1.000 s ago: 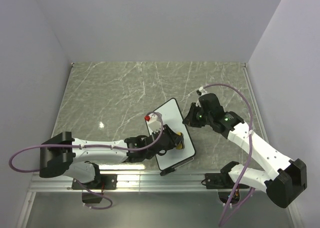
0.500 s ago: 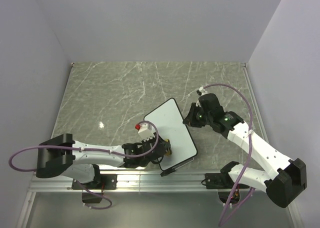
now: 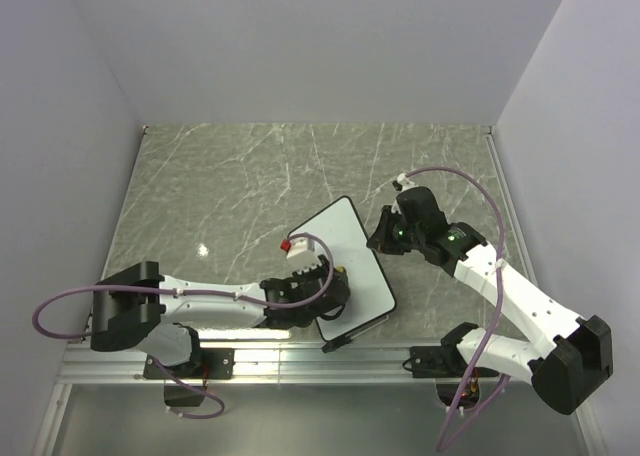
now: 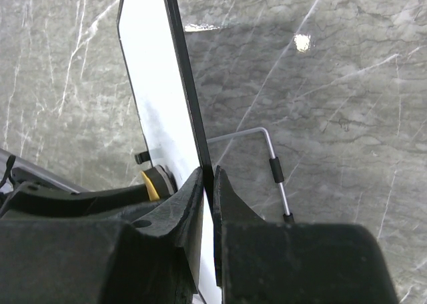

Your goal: Erase the whiteboard

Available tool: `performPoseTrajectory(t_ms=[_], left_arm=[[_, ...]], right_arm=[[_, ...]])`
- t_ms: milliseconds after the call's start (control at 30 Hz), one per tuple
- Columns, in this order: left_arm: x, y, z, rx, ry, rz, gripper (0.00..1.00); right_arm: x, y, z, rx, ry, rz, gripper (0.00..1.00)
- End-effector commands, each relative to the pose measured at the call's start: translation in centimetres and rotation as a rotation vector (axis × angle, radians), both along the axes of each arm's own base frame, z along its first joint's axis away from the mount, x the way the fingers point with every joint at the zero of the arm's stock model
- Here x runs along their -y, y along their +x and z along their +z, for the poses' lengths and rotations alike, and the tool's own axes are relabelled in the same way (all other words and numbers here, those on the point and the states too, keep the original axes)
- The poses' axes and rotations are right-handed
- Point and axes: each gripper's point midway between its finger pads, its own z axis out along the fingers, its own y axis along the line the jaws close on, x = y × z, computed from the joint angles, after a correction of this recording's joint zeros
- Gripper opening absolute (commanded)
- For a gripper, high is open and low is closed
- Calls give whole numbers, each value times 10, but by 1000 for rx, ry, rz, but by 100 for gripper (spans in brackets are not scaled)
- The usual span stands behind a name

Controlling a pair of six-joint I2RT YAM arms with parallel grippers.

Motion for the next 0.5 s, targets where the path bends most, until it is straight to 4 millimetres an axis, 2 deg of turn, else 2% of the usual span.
performPoseTrajectory(t_ms=[0,233,333,400,433,467], left_arm=[[27,-9,-10,-54,14,-98,0],[31,-8,-11,-55,10,-93,0],[14,-7,-21,-64,60,-52,0],[-3,-5,-26,-77,76,-22,0],[-21,-8,-44,-102,101,-3,0],[-27,-4,-40,-104,65,12,0]], right_arm=[[-28,-17,16,-47,129,88,0],[-28,-17,16,-47,131,88,0],[-28,-17,15,-48,133,88,0],[-29,-17,17,-46,134,92,0],[-28,-17,17,-44,133,90,0],[-29,-16,20,-39,136,91,0]])
